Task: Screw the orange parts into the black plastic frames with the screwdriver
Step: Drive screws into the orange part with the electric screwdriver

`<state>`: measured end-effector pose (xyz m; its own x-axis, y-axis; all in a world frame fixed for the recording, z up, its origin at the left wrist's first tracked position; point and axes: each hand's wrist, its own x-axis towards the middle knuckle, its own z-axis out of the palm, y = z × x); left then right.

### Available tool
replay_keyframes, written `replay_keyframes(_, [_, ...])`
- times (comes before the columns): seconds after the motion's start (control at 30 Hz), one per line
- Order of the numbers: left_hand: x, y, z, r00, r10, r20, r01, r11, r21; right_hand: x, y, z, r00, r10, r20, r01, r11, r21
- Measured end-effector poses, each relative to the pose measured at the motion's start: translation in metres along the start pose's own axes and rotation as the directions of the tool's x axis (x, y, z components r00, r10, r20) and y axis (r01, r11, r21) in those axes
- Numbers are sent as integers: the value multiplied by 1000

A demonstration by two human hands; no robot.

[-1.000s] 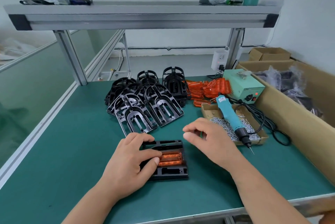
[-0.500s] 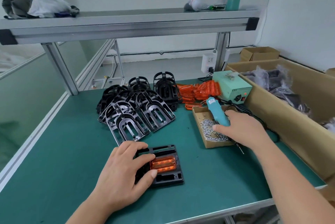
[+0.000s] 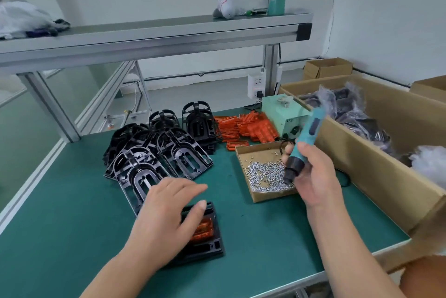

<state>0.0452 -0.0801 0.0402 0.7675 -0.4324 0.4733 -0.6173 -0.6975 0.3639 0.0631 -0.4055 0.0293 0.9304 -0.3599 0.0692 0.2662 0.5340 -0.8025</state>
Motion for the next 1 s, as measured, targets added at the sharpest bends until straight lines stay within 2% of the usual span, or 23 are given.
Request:
replay_keyframes(0.07, [26, 16, 11, 999, 18, 42, -18, 1000, 1, -3, 2, -2, 999, -52, 11, 51, 996, 69])
replay_keyframes(0.3, [108, 59, 57, 962, 92, 256, -113, 991, 69, -9, -4, -3, 987, -155, 46, 150, 984, 92])
replay_keyframes(0.43, [140, 74, 86, 898, 130, 421, -232, 952, 201, -8, -9, -2, 972, -219, -87, 226, 970, 88])
replay_keyframes(0.5, [148, 79, 98, 858, 117, 500, -251, 945, 210, -7, -8, -5, 968, -198, -152, 216, 969, 115])
replay_keyframes(0.6, [154, 82, 110, 809, 97, 580, -232, 959, 164, -7, -7, -8, 968, -174, -179, 203, 967, 155])
replay_keyframes(0.77, [153, 80, 115, 792, 79, 606, -157, 985, 77, -4, -7, -4, 970, -184, -160, 205, 971, 126])
replay_keyframes(0.9, [147, 75, 112, 836, 95, 540, -152, 987, 61, -5, -6, -6, 970, -179, -165, 200, 972, 120])
replay_keyframes(1.0, [144, 71, 107, 863, 113, 492, -121, 992, -15, -4, -5, -6, 968, -187, -169, 206, 973, 103])
